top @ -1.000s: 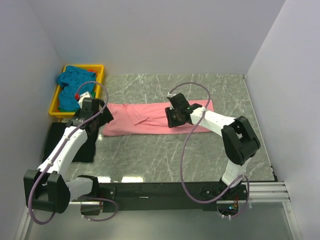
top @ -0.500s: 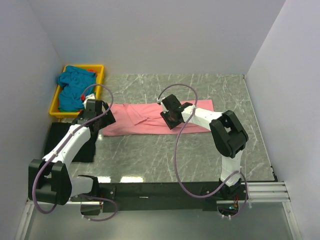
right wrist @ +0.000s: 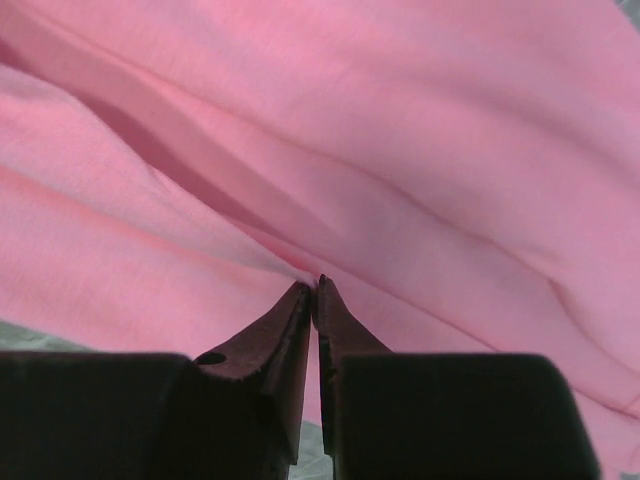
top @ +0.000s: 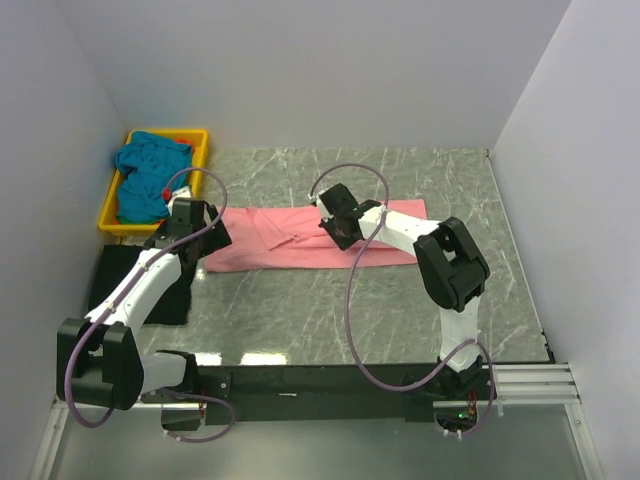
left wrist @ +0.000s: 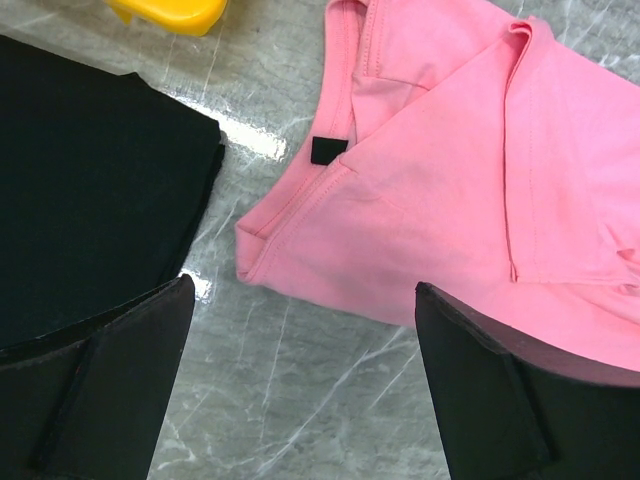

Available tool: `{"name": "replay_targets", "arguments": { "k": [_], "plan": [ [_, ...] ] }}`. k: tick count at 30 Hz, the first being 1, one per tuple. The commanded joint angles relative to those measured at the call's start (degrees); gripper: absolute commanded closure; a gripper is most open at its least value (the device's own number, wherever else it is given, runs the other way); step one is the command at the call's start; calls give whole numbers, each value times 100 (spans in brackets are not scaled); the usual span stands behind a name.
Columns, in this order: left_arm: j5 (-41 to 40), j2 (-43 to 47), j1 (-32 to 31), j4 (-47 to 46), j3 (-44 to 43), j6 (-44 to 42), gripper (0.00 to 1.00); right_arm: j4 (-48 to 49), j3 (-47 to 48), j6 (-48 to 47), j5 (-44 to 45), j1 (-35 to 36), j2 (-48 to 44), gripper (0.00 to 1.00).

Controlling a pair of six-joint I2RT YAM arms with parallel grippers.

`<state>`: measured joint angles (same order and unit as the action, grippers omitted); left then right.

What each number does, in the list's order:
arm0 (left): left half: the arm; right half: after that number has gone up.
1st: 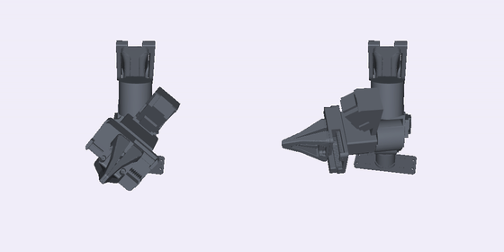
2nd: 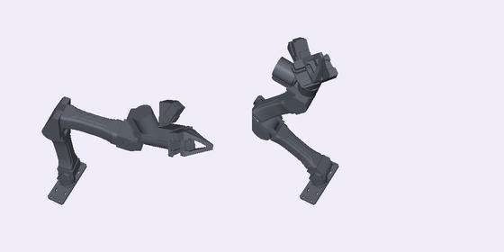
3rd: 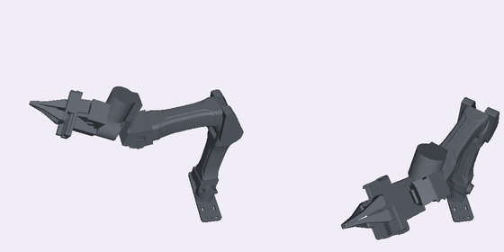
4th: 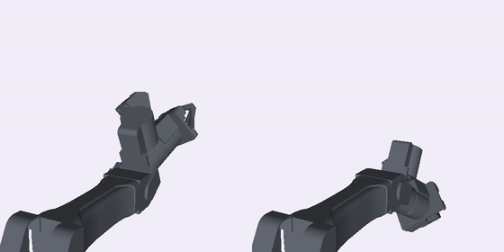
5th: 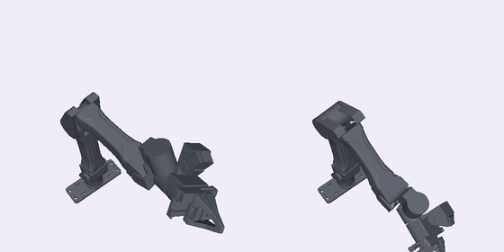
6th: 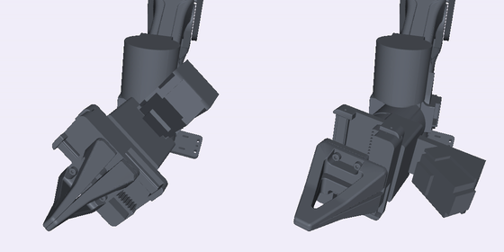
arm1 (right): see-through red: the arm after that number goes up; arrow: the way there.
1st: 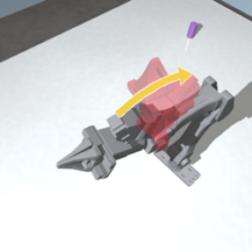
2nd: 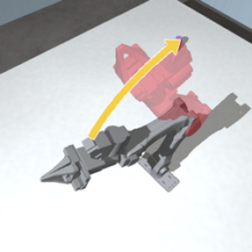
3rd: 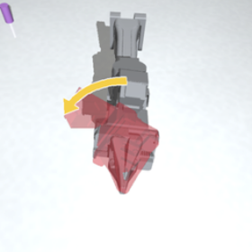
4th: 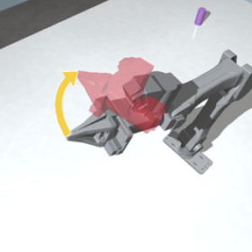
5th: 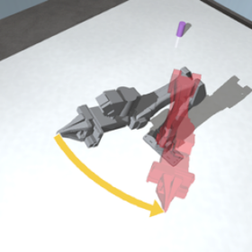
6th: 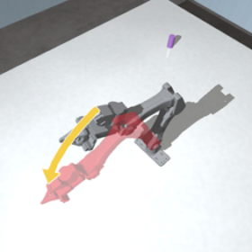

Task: Fold and stack the t-shirts
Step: Fold the tshirt

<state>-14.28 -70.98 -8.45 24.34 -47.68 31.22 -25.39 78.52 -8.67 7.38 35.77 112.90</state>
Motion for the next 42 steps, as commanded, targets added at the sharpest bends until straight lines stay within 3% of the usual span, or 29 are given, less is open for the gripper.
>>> {"name": "replay_targets", "arguments": {
  "k": [1,15,21,23,26,29,32,36,42],
  "plan": [
    [75,58,-17,-166,-92,-64,3,-1,391,-302,395,18,161,86],
    [57,49,-17,-149,-83,-55,3,34,1393,-540,1468,-149,856,80],
    [-13,-21,-17,-78,-110,-11,3,-71,1395,178,1531,-342,594,74],
    [-31,-30,-17,-35,-119,50,3,-63,1035,775,1390,-474,155,65],
    [-39,-100,-17,88,-127,252,3,42,227,1784,785,-947,-636,60],
    [-153,-240,-17,386,-197,602,2,200,-757,2795,-32,-1720,-1488,59],
    [-145,-320,10,554,-171,989,2,516,-1811,3579,-726,-2616,-2323,50],
    [39,-434,159,677,-40,1447,2,973,-3024,4118,-1361,-3435,-3211,43],
    [645,-724,563,458,136,1826,4,1439,-3781,4531,-2160,-4525,-3372,42]
  ]
}}
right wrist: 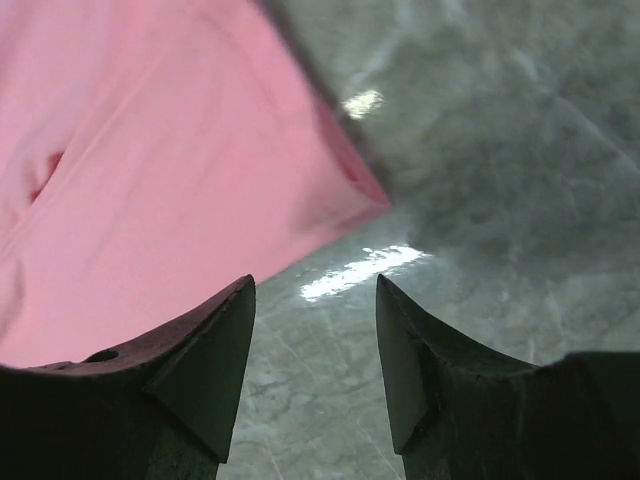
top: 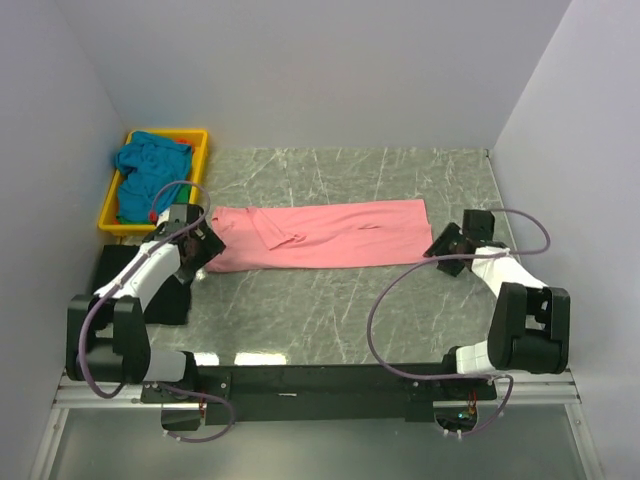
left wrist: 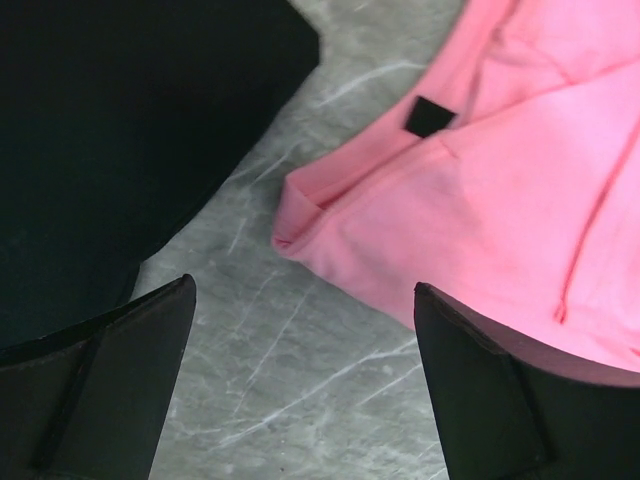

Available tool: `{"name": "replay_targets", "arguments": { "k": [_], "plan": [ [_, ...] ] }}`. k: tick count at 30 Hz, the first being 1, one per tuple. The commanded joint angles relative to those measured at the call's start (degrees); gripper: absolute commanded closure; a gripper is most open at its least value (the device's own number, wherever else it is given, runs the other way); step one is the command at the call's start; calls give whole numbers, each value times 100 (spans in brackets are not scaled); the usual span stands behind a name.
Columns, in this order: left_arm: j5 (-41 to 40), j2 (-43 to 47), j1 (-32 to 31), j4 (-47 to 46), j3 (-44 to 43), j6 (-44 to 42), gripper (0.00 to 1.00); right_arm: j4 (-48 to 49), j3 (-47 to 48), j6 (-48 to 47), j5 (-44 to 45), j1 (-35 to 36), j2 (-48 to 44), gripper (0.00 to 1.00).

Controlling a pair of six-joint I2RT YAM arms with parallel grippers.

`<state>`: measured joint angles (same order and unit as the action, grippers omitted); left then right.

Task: Fold and stack the t-shirts
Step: Fold the tshirt

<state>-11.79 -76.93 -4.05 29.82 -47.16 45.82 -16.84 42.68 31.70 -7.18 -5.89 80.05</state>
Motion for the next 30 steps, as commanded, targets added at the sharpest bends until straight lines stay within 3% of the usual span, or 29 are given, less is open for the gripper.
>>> {"name": "replay_targets", "arguments": {
  "k": [1,6,13,20,21,24,26,27,29,30],
  "plan": [
    [449,-182,159,-160,84,401,5,664,-268,556,-784,-447,-60,42],
    [652,-586,177,-345,-39,533,7,1304,-637,943,-1145,-896,194,42],
    [538,-1017,186,-407,-276,586,11,1658,-691,1136,-1347,-1011,634,43],
    [564,-1351,186,-442,-338,594,22,1860,-734,1233,-1295,-1054,1012,48],
    [555,-1369,186,-425,-347,586,27,1877,-760,1242,-1277,-1063,1047,50],
    [503,-1430,186,-355,-356,612,40,1799,-743,1233,-1164,-1133,1039,62],
    [476,-1422,186,-293,-347,612,49,1728,-717,1189,-1067,-1186,1013,75],
    [459,-1404,186,-267,-338,621,57,1711,-691,1198,-1049,-1230,986,84],
    [415,-1360,186,-171,-312,621,64,1553,-655,1180,-988,-1257,969,92],
    [354,-1351,186,-126,-294,621,74,1361,-594,1172,-935,-1283,951,96]
  ]
}}
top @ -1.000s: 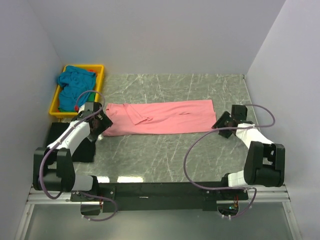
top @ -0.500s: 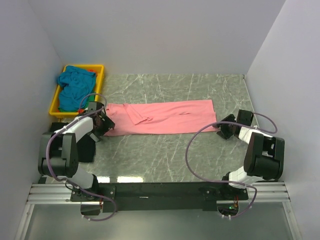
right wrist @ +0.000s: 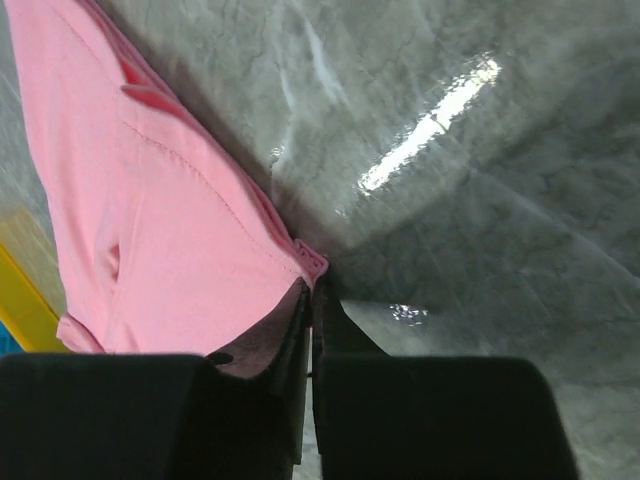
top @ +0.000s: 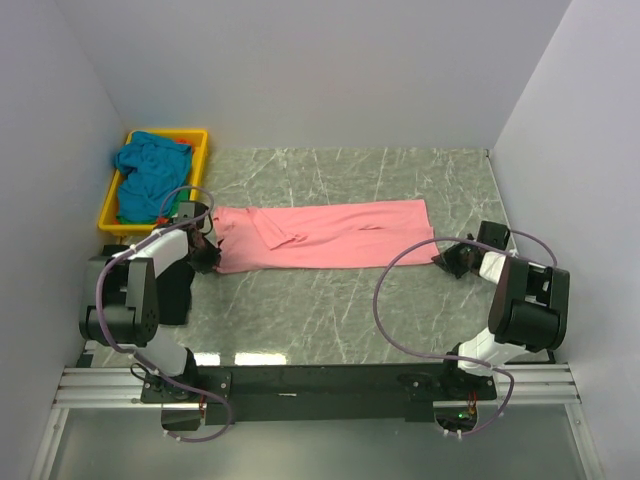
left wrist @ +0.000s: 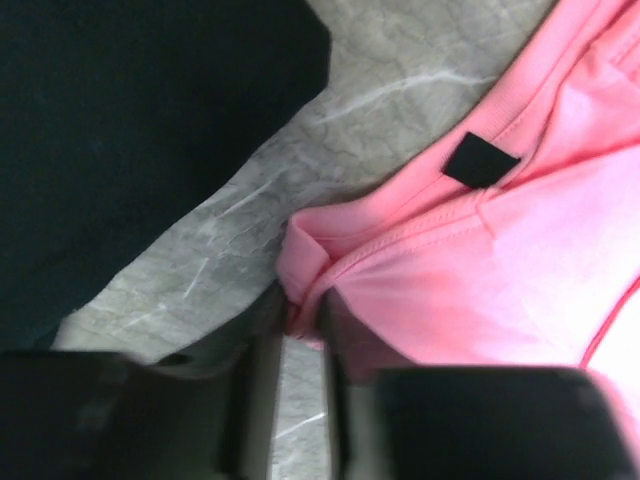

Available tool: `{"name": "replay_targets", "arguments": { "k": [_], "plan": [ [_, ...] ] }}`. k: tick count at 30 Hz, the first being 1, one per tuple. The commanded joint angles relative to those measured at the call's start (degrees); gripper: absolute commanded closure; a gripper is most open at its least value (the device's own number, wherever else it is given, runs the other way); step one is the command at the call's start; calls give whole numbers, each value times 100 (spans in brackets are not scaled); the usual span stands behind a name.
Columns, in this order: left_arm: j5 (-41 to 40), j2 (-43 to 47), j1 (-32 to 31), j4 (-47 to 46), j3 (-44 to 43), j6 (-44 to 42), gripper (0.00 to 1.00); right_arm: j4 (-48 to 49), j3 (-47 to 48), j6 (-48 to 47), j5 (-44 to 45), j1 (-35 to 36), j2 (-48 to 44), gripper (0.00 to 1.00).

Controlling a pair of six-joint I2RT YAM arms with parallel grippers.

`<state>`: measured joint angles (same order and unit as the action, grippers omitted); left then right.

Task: Fold and stack the t-shirts
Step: Fold the tshirt

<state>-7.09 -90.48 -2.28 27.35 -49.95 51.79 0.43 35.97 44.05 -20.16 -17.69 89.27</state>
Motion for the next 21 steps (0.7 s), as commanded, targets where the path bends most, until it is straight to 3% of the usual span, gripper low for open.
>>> {"name": "replay_targets", "arguments": {
  "k": [1,6,11,14,17,18,21],
  "plan": [
    [-152,30,9,182,-14,24,78,-464,103,-90,521,-120,2,100],
    [-258,249,9,472,205,33,89,-1087,148,-274,864,-366,-384,100],
    [-153,600,9,639,609,112,88,-1413,-168,-441,1041,-744,-875,100],
    [-21,873,9,736,811,130,82,-1458,-387,-503,1120,-753,-1200,93],
    [67,1189,9,745,917,121,67,-1309,-572,-494,1137,-753,-1561,78],
    [102,1251,9,754,926,121,59,-1308,-591,-494,1163,-753,-1649,68],
    [121,1489,9,894,873,121,47,-1378,-582,-512,1234,-718,-1983,55]
  ]
}}
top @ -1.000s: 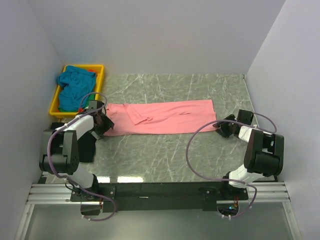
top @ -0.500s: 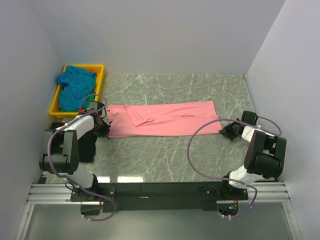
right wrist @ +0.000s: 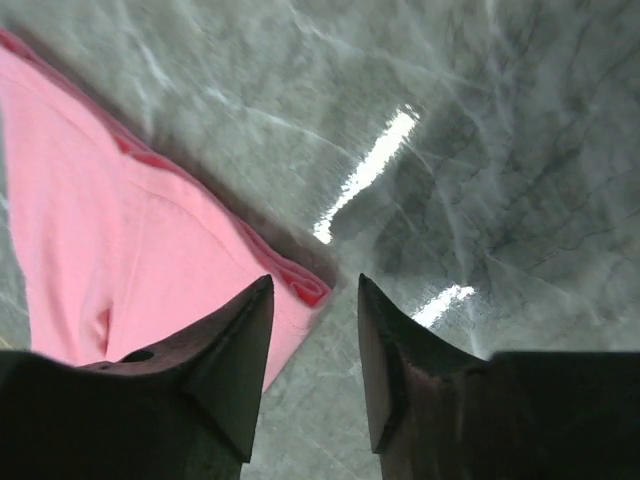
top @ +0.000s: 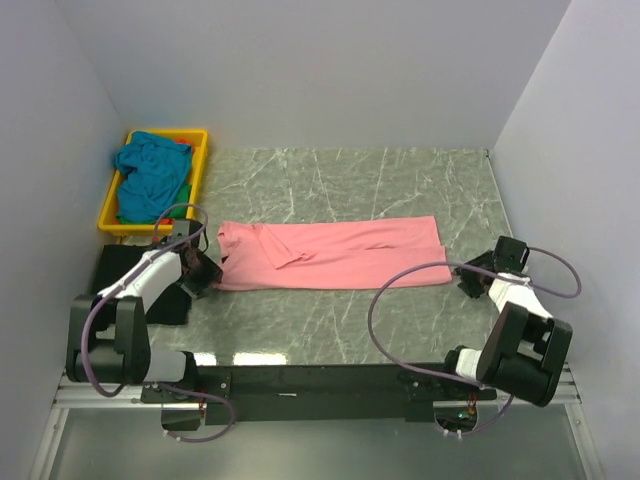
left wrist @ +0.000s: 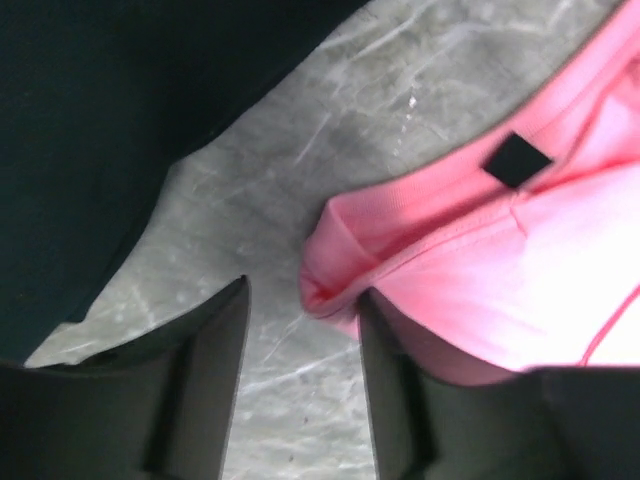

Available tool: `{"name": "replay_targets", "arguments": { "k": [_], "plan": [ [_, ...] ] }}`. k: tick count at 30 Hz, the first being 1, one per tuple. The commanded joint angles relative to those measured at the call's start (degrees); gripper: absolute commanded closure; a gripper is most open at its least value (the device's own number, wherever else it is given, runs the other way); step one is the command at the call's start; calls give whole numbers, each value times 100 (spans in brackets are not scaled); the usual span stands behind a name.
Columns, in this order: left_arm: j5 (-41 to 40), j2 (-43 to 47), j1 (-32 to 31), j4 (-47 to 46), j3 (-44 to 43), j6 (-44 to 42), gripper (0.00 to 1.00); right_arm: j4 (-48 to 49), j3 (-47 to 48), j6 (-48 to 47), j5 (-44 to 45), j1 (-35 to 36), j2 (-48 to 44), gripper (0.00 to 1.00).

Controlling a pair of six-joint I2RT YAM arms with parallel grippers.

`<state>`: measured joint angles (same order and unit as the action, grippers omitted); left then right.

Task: Fold and stack the t-shirts
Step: Fold the tshirt

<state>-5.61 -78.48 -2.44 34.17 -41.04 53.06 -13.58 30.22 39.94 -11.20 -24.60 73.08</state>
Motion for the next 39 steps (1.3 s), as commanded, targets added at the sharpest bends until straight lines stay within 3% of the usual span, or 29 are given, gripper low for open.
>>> {"name": "replay_targets", "arguments": {
  "k": [1,6,13,17,24,32,39],
  "plan": [
    [-37,411,24,256,-79,-23,44,14,-16,-127,434,-10,-469,53],
    [-230,833,24,598,-334,-137,20,48,142,-294,716,525,-1277,48],
    [-599,1413,15,863,-677,-523,14,839,511,-960,1059,2888,-1631,49],
    [-670,1642,15,697,-678,-910,13,945,1387,-1375,804,4581,-632,52],
    [-635,1836,15,29,-625,-1622,15,753,3172,-2025,1102,6763,1294,56],
    [-635,1687,15,-499,-414,-1825,15,-214,5571,-2799,1822,7847,3649,56],
    [-538,1459,15,-596,-432,-1852,16,-750,6294,-3238,2227,8085,4548,56]
  ]
}}
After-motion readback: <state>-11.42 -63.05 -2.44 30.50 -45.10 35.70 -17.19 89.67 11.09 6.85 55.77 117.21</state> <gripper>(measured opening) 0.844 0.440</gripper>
